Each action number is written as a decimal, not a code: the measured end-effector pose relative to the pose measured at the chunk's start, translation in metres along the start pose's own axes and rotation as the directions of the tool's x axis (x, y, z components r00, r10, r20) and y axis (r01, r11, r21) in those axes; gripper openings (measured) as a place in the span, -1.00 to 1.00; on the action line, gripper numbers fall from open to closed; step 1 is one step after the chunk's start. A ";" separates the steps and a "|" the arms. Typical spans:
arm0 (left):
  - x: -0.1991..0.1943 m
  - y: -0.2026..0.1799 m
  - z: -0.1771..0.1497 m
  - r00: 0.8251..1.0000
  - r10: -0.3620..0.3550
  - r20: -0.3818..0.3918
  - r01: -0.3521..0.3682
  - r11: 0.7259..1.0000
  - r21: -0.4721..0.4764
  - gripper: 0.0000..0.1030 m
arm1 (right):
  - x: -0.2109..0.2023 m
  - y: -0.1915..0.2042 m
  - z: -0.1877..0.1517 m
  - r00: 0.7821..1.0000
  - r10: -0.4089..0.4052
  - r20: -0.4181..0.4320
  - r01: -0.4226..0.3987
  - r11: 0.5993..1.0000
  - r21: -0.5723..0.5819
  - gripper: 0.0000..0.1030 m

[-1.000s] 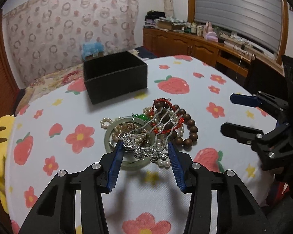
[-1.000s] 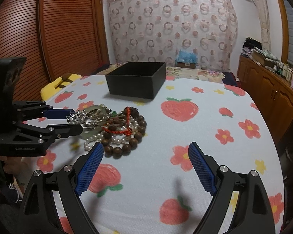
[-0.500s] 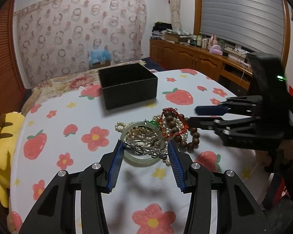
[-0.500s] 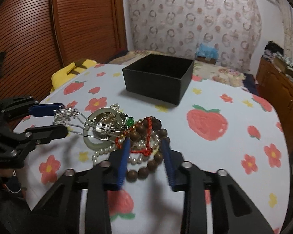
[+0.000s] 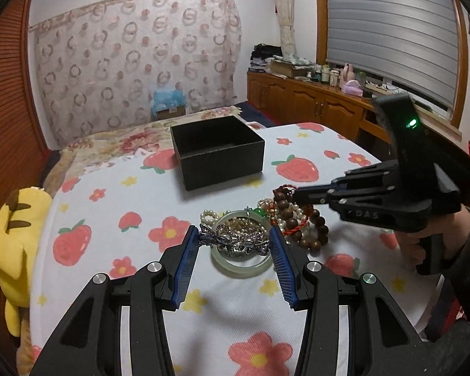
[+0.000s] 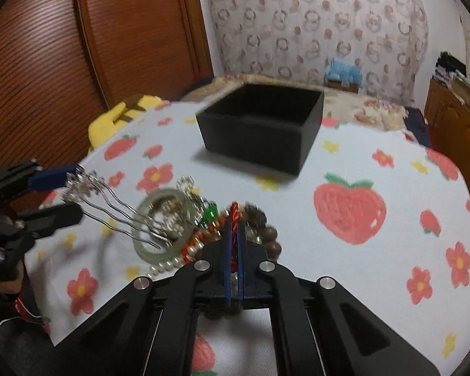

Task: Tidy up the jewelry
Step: 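Lift the silver hairpins with the left gripper while the right gripper grasps the red string bracelet, then lower hairpins into the black box, open left gripper while right drops red bracelet in, then grasp the jade bangle with the left gripper while the right gripper grasps the wooden bead bracelet, then lift the jade bangle with the left gripper while the right gripper carries beads over the box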

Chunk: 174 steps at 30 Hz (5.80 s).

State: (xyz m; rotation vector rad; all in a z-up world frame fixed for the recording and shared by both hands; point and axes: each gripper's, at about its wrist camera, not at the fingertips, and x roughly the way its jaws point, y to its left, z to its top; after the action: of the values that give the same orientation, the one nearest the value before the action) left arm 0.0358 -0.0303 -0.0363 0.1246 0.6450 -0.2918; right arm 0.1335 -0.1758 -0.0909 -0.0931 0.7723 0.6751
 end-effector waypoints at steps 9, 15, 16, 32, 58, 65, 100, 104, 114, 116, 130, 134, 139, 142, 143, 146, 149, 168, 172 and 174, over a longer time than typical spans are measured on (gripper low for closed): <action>-0.002 0.009 0.013 1.000 0.016 0.025 -0.015 1.000 -0.004 -0.14 | -0.031 0.008 0.031 0.997 -0.015 0.080 0.020 0.998 -0.057 -0.94; -0.001 0.017 0.028 0.999 0.013 0.043 -0.012 1.000 -0.010 -0.14 | -0.038 0.002 0.050 0.993 -0.046 0.111 0.054 0.996 -0.071 -0.94; 0.001 0.019 0.032 0.999 0.014 0.047 -0.013 1.000 -0.011 -0.14 | -0.038 0.000 0.053 0.992 -0.051 0.113 0.059 0.996 -0.071 -0.94; 0.035 0.036 0.094 0.996 0.063 0.066 -0.063 0.998 -0.002 -0.14 | -0.031 -0.037 0.072 0.988 -0.086 0.131 0.090 0.996 -0.024 -0.94; 0.141 0.052 0.124 0.999 0.030 -0.026 -0.032 0.997 -0.069 -0.09 | 0.010 -0.067 0.107 0.991 -0.079 0.108 0.076 0.997 0.030 -0.94; 0.123 0.058 0.134 0.999 0.046 0.011 -0.045 0.996 -0.078 -0.02 | 0.016 -0.061 0.109 0.992 -0.066 0.107 0.063 0.998 0.028 -0.94; 0.065 0.041 0.015 0.992 -0.002 -0.125 -0.008 0.997 -0.080 0.32 | 0.011 -0.032 0.028 0.997 -0.077 -0.029 0.074 0.993 -0.087 -0.34; 0.068 0.025 0.007 0.987 -0.028 -0.156 0.019 0.998 -0.058 0.38 | 0.007 -0.031 0.008 0.996 -0.069 -0.056 0.065 0.995 -0.072 -0.41; 0.087 -0.004 0.003 0.974 -0.041 -0.222 0.039 0.999 -0.012 0.46 | -0.001 -0.022 -0.011 0.996 -0.073 -0.045 0.070 0.994 -0.082 -0.41; 0.091 -0.007 0.002 0.972 -0.028 -0.234 0.029 1.000 0.001 0.46 | -0.001 -0.023 -0.011 0.996 -0.077 -0.045 0.073 0.994 -0.082 -0.41; 0.080 -0.001 0.000 0.976 -0.031 -0.214 0.027 0.999 -0.023 0.33 | 0.007 -0.026 -0.009 0.994 -0.070 -0.087 0.063 0.995 -0.078 -0.41; 0.067 0.003 0.002 0.983 -0.038 -0.180 0.031 0.999 -0.039 0.33 | 0.011 -0.023 -0.009 0.992 -0.076 -0.098 0.067 0.993 -0.096 -0.41; 0.048 0.003 0.008 0.990 -0.042 -0.137 0.036 0.998 -0.045 0.33 | 0.012 -0.025 -0.010 0.993 -0.065 -0.100 0.057 0.995 -0.087 -0.41; 0.040 0.003 0.014 0.993 -0.032 -0.114 0.028 0.999 -0.041 0.33 | 0.013 -0.026 -0.009 0.993 -0.060 -0.101 0.052 0.995 -0.082 -0.42; 0.038 0.004 0.016 0.994 -0.029 -0.106 0.025 0.999 -0.039 0.33 | 0.013 -0.026 -0.010 0.993 -0.059 -0.101 0.051 0.995 -0.082 -0.42; 0.034 0.005 0.019 0.995 -0.022 -0.094 0.019 0.999 -0.039 0.33 | 0.014 -0.027 -0.009 0.994 -0.043 -0.103 0.035 0.996 -0.076 -0.53; 0.034 0.006 0.021 0.996 -0.017 -0.090 0.014 0.999 -0.039 0.33 | 0.015 -0.025 -0.010 0.994 -0.028 -0.105 0.020 0.997 -0.077 -0.68; 0.034 0.018 0.024 0.997 -0.001 -0.075 -0.004 0.998 -0.068 0.33 | -0.044 0.001 0.029 0.997 -0.046 0.066 0.056 0.985 -0.164 -0.73; 0.032 0.018 0.024 0.998 0.002 -0.068 -0.007 0.997 -0.072 0.33 | -0.050 0.005 0.038 0.996 -0.049 0.080 0.063 0.981 -0.182 -0.73; 0.032 0.020 0.025 0.998 0.004 -0.064 -0.009 0.997 -0.076 0.33 | -0.053 0.007 0.043 0.994 -0.054 0.091 0.071 0.979 -0.190 -0.73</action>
State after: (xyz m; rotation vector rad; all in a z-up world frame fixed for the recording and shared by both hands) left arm 0.0803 -0.0240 -0.0354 0.0633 0.7178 -0.2573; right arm 0.1283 -0.1848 -0.0231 -0.2628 0.6183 0.6887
